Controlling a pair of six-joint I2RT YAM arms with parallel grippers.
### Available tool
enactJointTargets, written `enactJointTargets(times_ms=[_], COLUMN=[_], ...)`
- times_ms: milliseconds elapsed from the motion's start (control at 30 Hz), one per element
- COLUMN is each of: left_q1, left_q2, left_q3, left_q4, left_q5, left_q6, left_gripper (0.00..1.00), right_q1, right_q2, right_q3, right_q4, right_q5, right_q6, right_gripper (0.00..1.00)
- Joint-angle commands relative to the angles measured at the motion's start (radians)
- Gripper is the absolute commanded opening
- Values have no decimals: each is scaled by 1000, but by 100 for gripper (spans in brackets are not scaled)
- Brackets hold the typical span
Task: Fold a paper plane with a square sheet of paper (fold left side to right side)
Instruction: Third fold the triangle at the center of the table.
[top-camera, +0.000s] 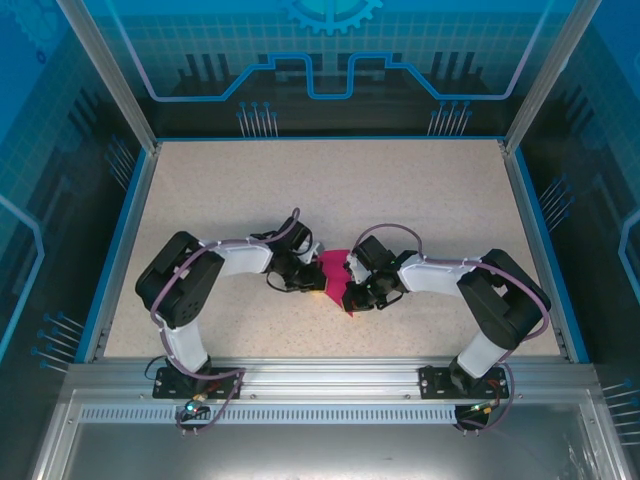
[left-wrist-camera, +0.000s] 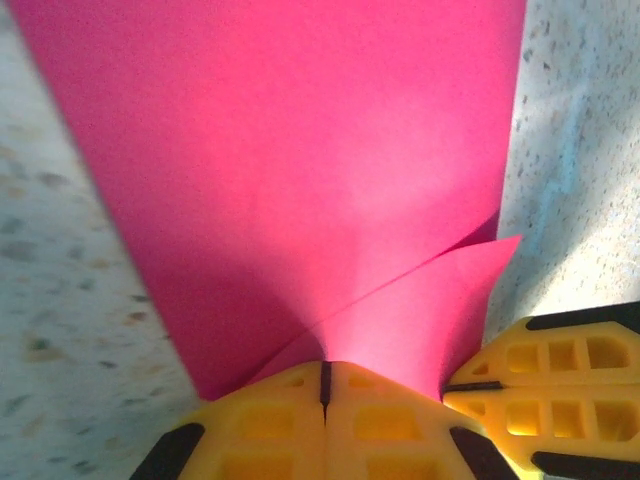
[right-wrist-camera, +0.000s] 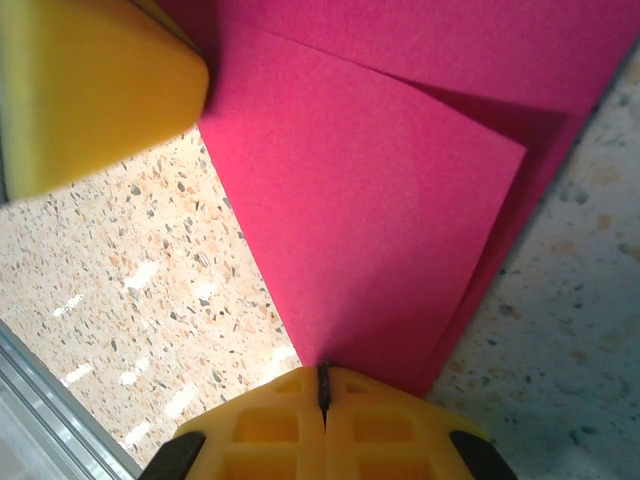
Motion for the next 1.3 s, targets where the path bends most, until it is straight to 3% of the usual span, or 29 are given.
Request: enactJointTargets(times_ms=[0,367,467,567,700,867,1100,1267], left_q1=[82,142,144,143,142,122,76,56], left_q2=[41,26,-26,-98,-202,-241,-214,-174], left_q3=[4,35,24,-3,-75,-196,-202,-195], left_q4=[-88,-126,-126,-126,-89,109,162,171], left_q5=[-219,-224,-205,-183,-108,70,77,77], left_q6=[61,100,90,67,-17,-188,-251,-271], left_gripper=[0,0,5,11,25,36,45,48], right_q1=[5,9,10,10,11,65,96,55], right_q2=[21,-21,-71,-129,-213,-273,-225,-144], right_q3=[-38,-32,-11,5,9,13,49,89], right_q4=[-177,-155,-148,-150,-165,-186,-150,-109], right_q5=[102,86,100,131,201,334,401,341], right_q6=[-19,-37,-55,-71,-99,-149,-192,-229], right_gripper=[0,0,0,10,26,34,49,51])
